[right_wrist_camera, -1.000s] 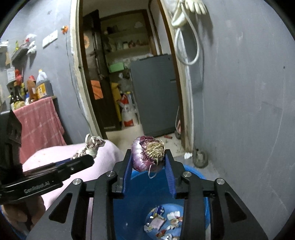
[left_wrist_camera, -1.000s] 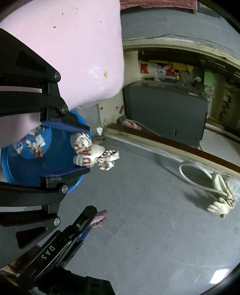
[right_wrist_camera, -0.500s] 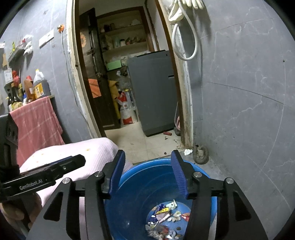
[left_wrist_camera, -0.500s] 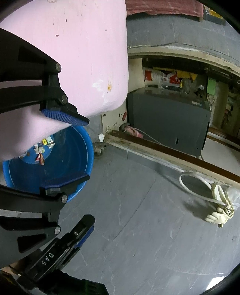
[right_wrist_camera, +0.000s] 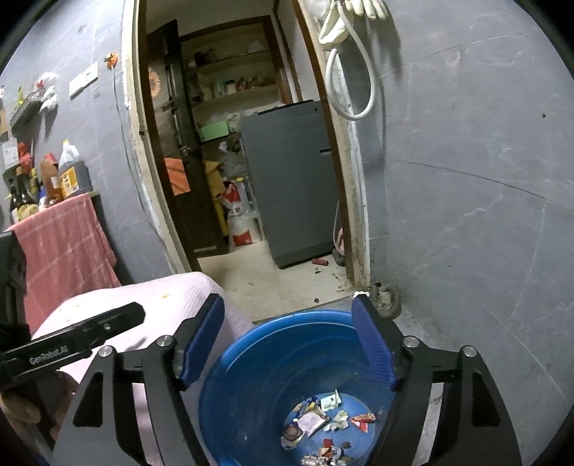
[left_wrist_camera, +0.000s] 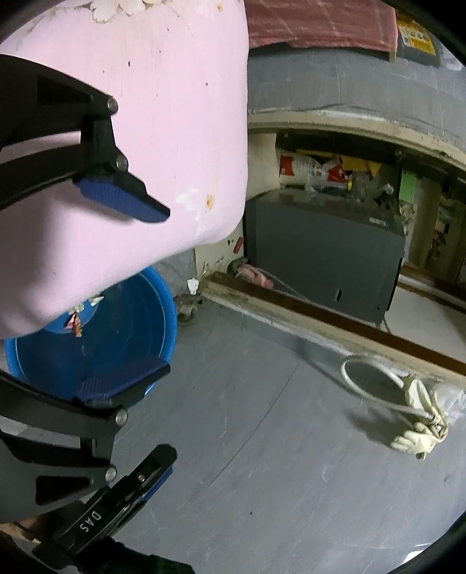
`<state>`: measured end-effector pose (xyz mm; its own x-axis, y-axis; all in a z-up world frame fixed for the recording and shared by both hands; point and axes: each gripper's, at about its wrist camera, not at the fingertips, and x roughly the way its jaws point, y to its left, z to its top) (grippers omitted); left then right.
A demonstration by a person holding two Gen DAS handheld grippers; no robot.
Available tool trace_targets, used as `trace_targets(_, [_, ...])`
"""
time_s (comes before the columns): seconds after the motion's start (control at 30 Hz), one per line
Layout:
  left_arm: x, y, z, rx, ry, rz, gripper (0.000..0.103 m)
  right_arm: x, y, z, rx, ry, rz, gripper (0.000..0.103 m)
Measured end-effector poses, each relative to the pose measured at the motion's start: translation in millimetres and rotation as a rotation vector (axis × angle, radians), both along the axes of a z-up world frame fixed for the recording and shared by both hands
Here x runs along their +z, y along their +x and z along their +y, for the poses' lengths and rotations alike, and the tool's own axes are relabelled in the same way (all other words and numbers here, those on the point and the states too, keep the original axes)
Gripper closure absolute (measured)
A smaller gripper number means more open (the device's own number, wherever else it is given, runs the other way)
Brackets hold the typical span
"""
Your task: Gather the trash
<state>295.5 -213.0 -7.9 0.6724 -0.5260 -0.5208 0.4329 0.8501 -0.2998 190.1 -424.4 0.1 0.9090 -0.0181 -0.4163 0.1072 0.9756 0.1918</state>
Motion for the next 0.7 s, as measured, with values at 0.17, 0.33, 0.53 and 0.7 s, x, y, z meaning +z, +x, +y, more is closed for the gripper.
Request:
trace_targets(0.17, [1, 0, 8, 0.057, 0.012, -0.015, 0.014, 0, 0, -1, -0.014, -0.006, 0.005, 0.018])
trace_targets(0.33, [3, -3, 13, 0.090, 0.050, -0.042, 0.014, 1, -2, 0, -0.025, -0.008, -0.004, 0.003])
trace_targets(0.53, [5, -13, 18, 0.104, 0.074, -0.073, 0.009, 2, -11, 1, -0.022, -0.008, -0.022, 0.000])
trace_targets(0.7, [8, -25, 27, 0.104, 0.083, -0.097, 0.007, 4, -23, 8, -0.008, -0.026, -0.025, 0.000])
